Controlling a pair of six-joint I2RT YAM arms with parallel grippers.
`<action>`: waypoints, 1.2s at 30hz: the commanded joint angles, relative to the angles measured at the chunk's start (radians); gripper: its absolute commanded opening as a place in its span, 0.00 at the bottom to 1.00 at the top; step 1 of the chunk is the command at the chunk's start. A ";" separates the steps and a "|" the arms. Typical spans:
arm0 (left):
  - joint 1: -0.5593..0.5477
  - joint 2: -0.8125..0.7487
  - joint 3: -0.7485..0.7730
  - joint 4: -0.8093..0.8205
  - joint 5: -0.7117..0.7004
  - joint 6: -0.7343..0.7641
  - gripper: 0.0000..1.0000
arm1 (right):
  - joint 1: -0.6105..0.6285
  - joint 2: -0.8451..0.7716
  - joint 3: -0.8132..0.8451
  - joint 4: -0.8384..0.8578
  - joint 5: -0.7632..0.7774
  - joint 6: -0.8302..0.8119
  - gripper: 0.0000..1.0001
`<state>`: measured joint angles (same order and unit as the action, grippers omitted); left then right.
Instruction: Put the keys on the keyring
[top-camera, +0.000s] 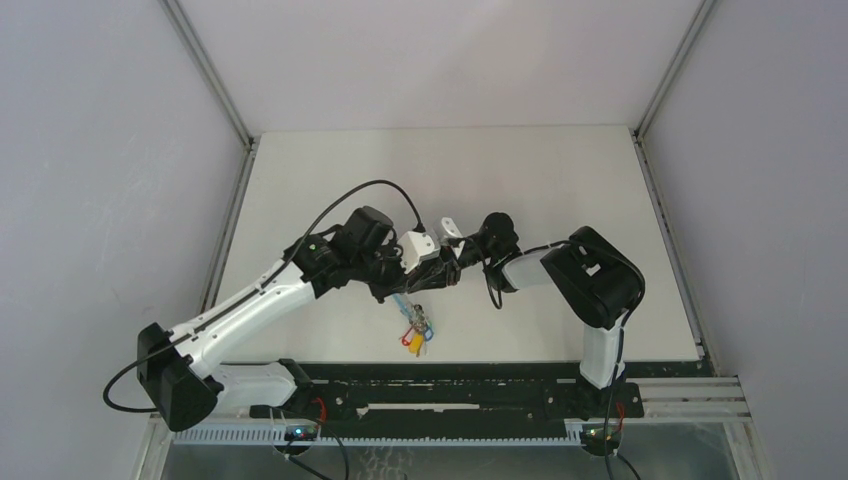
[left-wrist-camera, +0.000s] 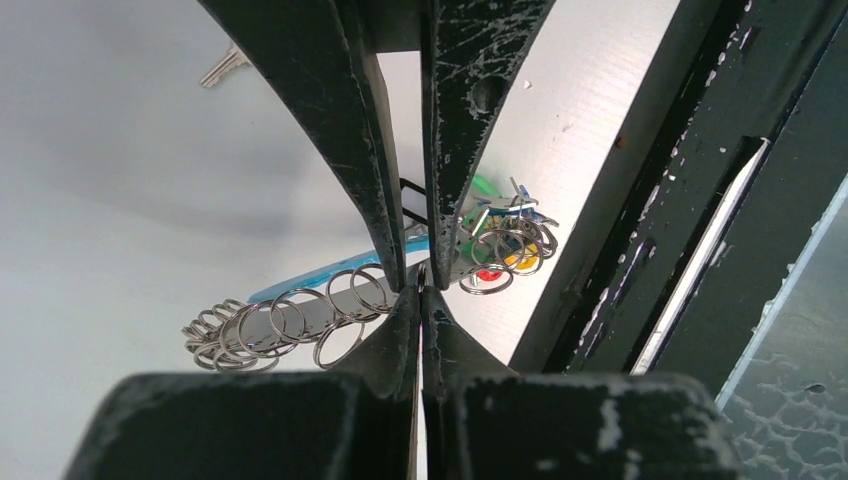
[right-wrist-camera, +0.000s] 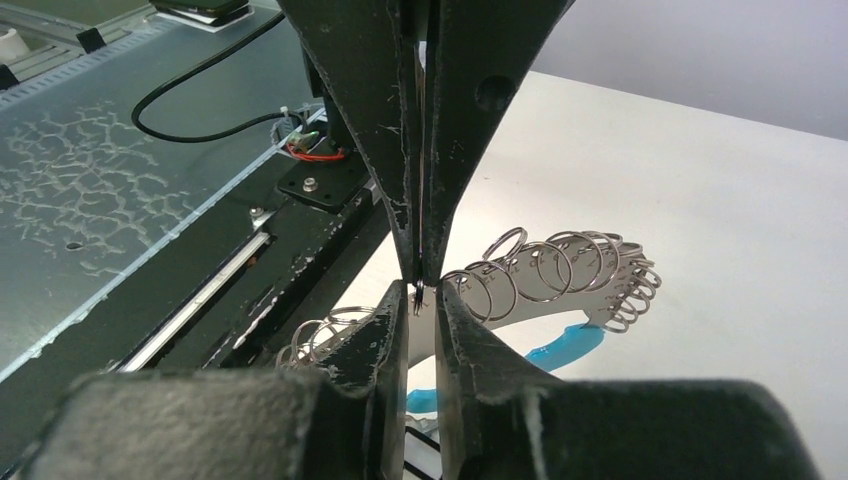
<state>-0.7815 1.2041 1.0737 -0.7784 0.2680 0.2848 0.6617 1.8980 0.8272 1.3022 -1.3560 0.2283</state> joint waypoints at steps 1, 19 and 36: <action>-0.008 -0.002 0.081 0.031 0.043 0.024 0.00 | 0.006 0.005 0.036 0.007 -0.005 0.013 0.09; -0.007 -0.007 0.062 0.088 0.024 0.014 0.00 | 0.013 0.016 0.047 -0.021 -0.011 -0.005 0.14; -0.007 -0.120 -0.085 0.249 -0.063 -0.096 0.15 | -0.018 0.022 0.028 0.121 0.008 0.113 0.00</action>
<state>-0.7826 1.1919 1.0653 -0.7261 0.2462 0.2684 0.6540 1.9163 0.8448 1.2957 -1.3624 0.2581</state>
